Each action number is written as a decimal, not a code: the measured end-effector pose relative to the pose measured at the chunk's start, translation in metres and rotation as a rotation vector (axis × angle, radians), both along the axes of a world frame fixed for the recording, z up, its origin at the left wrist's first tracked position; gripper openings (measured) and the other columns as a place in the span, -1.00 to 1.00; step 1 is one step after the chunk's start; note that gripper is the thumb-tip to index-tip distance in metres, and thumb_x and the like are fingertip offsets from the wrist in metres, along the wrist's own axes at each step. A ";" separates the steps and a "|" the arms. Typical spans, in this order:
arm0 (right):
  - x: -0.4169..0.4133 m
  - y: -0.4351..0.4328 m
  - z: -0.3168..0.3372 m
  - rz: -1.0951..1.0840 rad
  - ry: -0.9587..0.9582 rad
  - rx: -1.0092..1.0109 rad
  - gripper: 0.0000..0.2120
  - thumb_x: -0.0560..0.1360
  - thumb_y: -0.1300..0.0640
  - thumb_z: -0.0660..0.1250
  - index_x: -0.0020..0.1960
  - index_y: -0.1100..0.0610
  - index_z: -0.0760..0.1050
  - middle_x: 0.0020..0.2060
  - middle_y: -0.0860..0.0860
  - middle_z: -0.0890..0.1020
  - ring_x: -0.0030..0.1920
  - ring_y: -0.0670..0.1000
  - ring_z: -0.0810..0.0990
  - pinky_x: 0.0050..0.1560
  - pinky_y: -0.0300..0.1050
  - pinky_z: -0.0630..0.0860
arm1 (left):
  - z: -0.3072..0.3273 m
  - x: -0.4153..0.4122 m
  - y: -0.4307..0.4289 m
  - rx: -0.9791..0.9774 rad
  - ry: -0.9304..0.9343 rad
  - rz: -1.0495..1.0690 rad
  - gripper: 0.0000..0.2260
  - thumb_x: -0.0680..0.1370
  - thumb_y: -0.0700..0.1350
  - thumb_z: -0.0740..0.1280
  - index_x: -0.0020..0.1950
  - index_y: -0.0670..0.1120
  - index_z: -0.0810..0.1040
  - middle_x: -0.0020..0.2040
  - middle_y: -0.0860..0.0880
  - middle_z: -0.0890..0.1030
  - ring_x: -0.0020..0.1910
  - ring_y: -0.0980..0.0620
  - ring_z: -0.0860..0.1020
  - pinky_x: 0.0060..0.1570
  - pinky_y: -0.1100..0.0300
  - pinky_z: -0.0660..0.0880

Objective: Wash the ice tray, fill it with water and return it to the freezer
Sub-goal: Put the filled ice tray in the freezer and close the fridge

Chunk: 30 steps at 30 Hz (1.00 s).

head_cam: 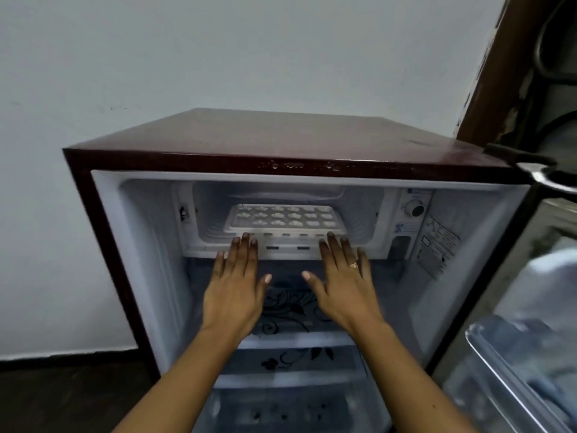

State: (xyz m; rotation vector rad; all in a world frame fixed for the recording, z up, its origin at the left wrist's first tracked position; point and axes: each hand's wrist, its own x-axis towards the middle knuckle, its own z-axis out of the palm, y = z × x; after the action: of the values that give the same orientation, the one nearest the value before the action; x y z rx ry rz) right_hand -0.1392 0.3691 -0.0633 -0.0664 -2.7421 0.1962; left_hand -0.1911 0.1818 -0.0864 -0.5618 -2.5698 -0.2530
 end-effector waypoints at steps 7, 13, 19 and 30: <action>0.092 -0.035 0.012 -0.044 -0.083 0.003 -0.11 0.34 -0.40 -0.44 0.52 0.06 -0.08 0.53 -0.02 -0.03 0.53 0.02 -0.14 0.45 0.01 -0.33 | 0.013 0.086 -0.019 0.070 -0.017 0.043 -0.40 0.56 0.11 -0.14 0.50 -0.22 0.04 0.52 -0.16 0.10 0.49 -0.01 0.00 0.43 0.10 -0.20; 0.178 -0.058 0.018 -0.090 -0.110 -0.012 -0.15 0.33 -0.32 -0.41 0.52 0.04 -0.06 0.53 -0.04 0.00 0.53 -0.01 -0.13 0.42 -0.02 -0.40 | 0.017 0.170 -0.037 0.058 -0.046 -0.007 -0.39 0.53 0.15 -0.23 0.49 -0.15 -0.12 0.53 -0.09 -0.06 0.48 0.05 -0.16 0.41 0.15 -0.33; 0.263 -0.075 0.030 -0.150 -0.087 0.013 -0.17 0.34 -0.32 -0.41 0.51 -0.01 0.00 0.52 -0.08 0.05 0.53 0.00 -0.06 0.36 -0.03 -0.45 | 0.016 0.252 -0.052 0.054 -0.089 -0.025 -0.42 0.57 0.10 -0.08 0.49 -0.22 0.13 0.50 -0.16 0.17 0.47 -0.02 0.05 0.40 0.11 -0.21; 0.412 -0.095 0.050 -0.259 0.021 0.034 -0.18 0.41 -0.39 -0.41 0.48 -0.02 0.13 0.49 -0.05 0.20 0.50 0.01 0.10 0.36 -0.07 -0.46 | 0.027 0.386 -0.055 0.038 -0.081 -0.140 -0.42 0.55 0.10 0.00 0.44 -0.25 0.26 0.45 -0.18 0.30 0.44 -0.13 0.25 0.39 -0.01 -0.05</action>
State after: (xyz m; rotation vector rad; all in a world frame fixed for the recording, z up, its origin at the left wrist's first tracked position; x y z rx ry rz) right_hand 0.2731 0.2738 -0.0137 -0.4044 -2.6813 0.0774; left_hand 0.1947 0.1268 -0.0591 -0.7319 -2.6004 -0.3793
